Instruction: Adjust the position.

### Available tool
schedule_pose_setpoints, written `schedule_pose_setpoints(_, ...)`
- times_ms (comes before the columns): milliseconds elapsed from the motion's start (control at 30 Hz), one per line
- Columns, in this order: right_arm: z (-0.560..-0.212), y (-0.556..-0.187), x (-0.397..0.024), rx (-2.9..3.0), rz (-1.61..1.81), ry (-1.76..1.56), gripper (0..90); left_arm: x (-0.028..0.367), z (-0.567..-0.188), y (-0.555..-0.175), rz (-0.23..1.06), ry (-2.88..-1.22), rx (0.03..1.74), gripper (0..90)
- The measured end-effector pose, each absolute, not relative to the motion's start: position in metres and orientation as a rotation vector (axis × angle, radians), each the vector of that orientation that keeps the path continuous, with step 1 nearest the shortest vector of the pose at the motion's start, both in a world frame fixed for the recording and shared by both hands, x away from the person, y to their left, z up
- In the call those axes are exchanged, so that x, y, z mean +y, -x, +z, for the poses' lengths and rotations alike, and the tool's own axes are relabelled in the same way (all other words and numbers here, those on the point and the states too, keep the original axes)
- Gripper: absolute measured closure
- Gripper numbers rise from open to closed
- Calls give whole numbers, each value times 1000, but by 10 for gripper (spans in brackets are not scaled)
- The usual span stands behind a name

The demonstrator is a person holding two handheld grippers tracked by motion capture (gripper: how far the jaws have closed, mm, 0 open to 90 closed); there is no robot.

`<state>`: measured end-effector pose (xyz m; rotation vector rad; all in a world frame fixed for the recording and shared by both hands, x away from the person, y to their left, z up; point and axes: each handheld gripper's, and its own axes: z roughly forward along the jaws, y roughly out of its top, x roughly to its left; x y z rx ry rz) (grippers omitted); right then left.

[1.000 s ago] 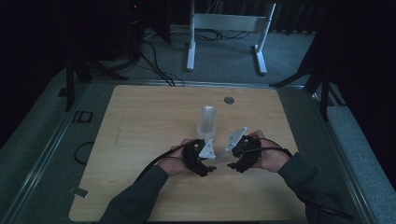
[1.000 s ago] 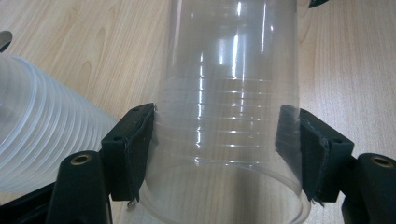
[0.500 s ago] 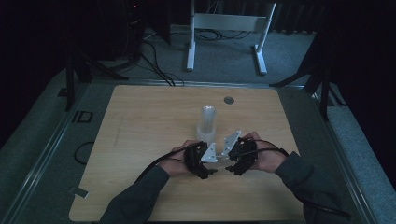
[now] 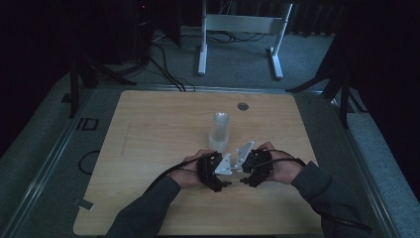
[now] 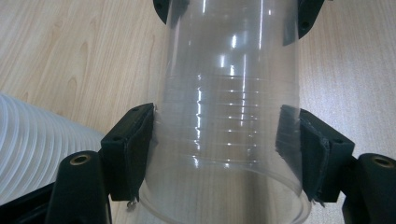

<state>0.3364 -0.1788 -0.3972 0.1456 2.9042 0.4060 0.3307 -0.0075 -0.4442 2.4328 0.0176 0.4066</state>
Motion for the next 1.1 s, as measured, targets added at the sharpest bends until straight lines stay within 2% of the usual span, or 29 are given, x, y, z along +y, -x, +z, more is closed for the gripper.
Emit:
schedule_pose_setpoints(400,-399,-335,-180,2904,392,-144,411,-8,-445,-328,422,-2422,24,264)
schedule_pose_setpoints(767,-402,-336,-190,2893,449,-188,417,-8,-440,-331,411,-2384,90,159)
schedule_pose_setpoints(1100,-409,-337,-202,2873,488,-299,417,-5,-434,-332,418,-2329,134,144)
